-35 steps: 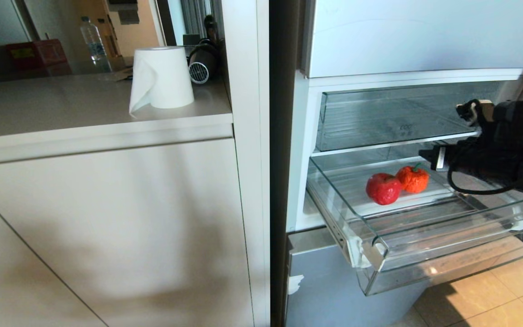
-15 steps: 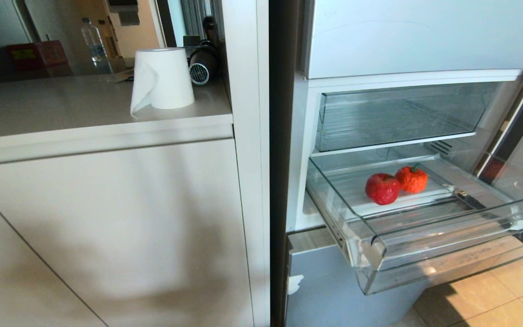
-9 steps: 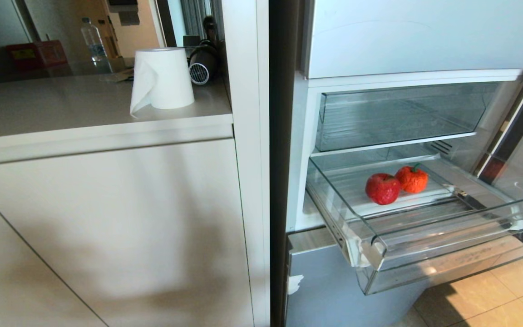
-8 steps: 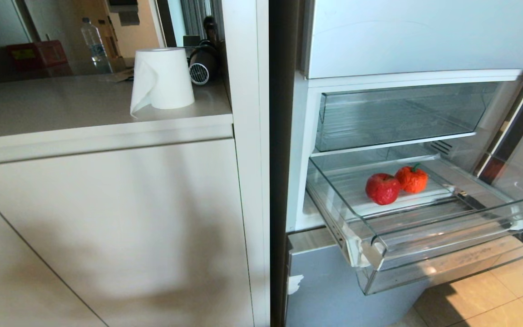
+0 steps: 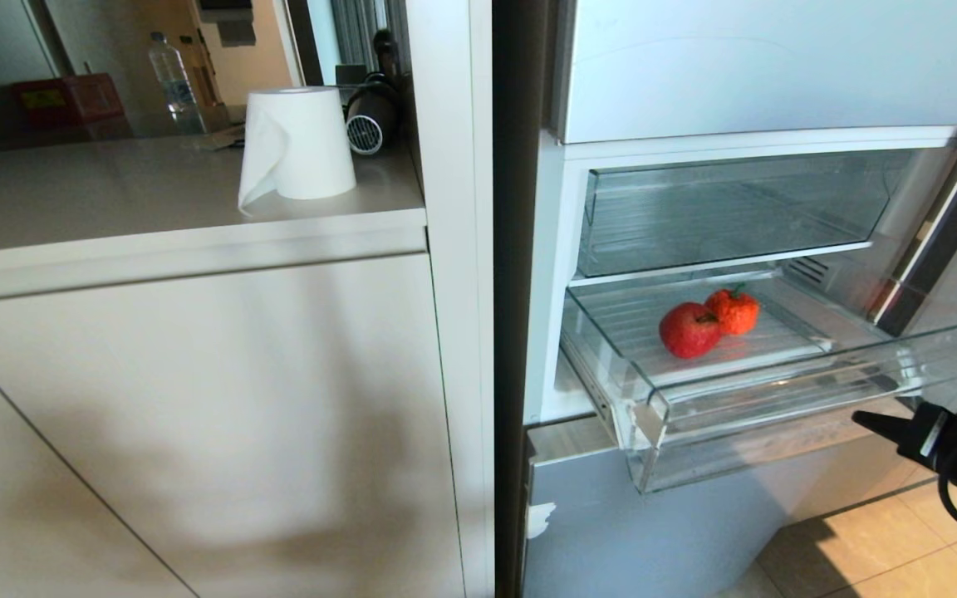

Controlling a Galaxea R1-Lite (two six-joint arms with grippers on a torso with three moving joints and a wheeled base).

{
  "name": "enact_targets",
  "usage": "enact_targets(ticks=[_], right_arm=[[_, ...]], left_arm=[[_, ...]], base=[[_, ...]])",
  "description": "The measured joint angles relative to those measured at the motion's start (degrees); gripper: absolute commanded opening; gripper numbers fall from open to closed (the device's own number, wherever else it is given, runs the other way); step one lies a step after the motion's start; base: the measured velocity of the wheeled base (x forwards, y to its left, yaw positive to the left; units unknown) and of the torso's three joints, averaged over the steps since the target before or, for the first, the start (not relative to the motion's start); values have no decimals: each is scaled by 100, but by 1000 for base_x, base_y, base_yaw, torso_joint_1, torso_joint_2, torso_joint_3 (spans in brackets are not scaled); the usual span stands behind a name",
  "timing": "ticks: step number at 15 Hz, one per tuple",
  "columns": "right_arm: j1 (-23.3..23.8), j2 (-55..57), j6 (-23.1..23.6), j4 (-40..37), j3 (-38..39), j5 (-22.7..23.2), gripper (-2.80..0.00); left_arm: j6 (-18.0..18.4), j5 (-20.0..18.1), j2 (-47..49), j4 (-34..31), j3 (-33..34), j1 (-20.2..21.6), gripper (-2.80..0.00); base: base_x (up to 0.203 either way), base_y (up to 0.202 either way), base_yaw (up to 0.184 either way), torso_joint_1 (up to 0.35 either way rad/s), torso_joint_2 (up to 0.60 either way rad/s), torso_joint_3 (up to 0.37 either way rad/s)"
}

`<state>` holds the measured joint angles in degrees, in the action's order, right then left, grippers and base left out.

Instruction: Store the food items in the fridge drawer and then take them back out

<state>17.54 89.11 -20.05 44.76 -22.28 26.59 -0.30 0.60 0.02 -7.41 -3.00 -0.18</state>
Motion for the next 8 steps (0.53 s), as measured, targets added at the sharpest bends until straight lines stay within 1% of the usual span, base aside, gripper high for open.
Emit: enact_targets(ticks=[3,7,8], right_arm=[[-473,540,-166,385,-418,-1,-280],[-1088,1307,-629,880,-1207,-45,-280],[-1209,1481,-686,936,-1380,-63,-280]], left_arm=[[0,1,0,-2,0,7,-280],[0,0,0,-2,0,3,-280],[-2,0,0,-2,0,0,-280]], base=[[0,0,0,0,0,0],[0,0,0,0,0,0],[0,0,0,0,0,0]])
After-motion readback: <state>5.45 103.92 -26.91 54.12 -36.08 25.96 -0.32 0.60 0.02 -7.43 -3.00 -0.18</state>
